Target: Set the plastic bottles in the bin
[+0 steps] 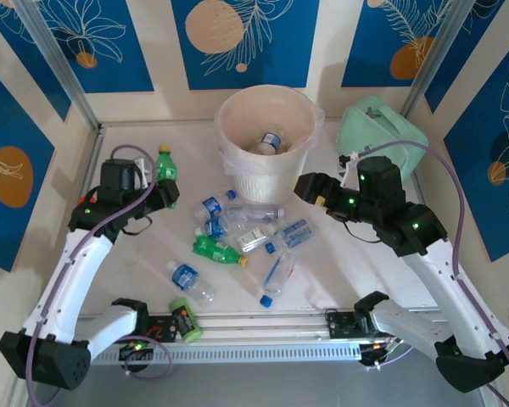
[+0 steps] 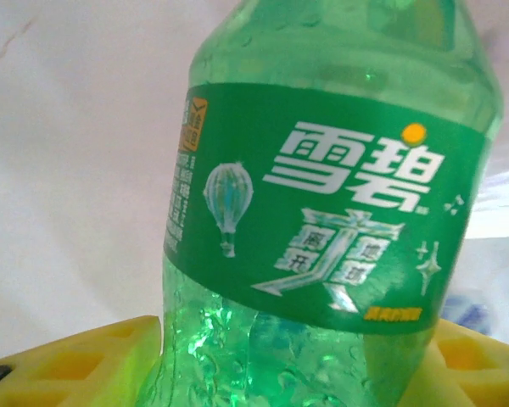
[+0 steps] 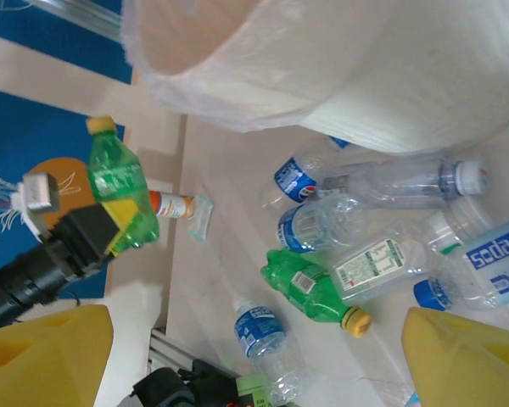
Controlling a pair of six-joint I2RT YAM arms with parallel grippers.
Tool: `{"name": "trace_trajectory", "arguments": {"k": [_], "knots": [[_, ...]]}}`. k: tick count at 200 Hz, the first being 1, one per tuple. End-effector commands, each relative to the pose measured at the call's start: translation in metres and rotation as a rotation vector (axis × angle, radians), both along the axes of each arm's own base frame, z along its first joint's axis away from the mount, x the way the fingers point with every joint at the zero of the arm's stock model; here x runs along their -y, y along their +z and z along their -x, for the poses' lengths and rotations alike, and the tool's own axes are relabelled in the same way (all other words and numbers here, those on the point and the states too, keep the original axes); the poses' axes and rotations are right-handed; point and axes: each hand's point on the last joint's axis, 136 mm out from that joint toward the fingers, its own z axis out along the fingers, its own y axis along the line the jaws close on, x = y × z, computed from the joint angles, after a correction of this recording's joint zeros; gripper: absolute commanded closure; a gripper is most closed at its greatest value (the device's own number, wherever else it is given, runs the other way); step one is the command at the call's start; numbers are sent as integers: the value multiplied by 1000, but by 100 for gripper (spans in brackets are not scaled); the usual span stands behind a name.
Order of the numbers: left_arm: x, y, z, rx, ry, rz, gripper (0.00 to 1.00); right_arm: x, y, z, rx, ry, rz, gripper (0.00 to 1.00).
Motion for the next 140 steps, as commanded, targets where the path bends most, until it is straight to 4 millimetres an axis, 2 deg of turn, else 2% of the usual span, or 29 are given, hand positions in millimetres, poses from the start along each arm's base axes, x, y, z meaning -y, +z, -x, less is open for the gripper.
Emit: {"name": "trace_trajectory", "arguments": {"k": [1, 32, 63, 84, 110, 140], "knots": [[21, 36, 10, 32, -92, 103, 61, -3, 16, 5, 68, 28, 23, 11], [42, 77, 12, 106, -186, 174, 61, 0, 28, 5, 115, 32, 30, 11], [70, 101, 20, 171, -303, 259, 62, -1, 45, 3, 142, 64, 16, 11], [90, 106, 32, 207, -398, 260, 62, -4, 61, 1, 157, 101, -23, 11], [106, 96, 46, 196, -487, 170, 65, -16, 84, 1, 188, 171, -71, 10], [132, 93, 66, 222, -643, 119, 64, -31, 97, 4, 209, 237, -89, 10]]}}
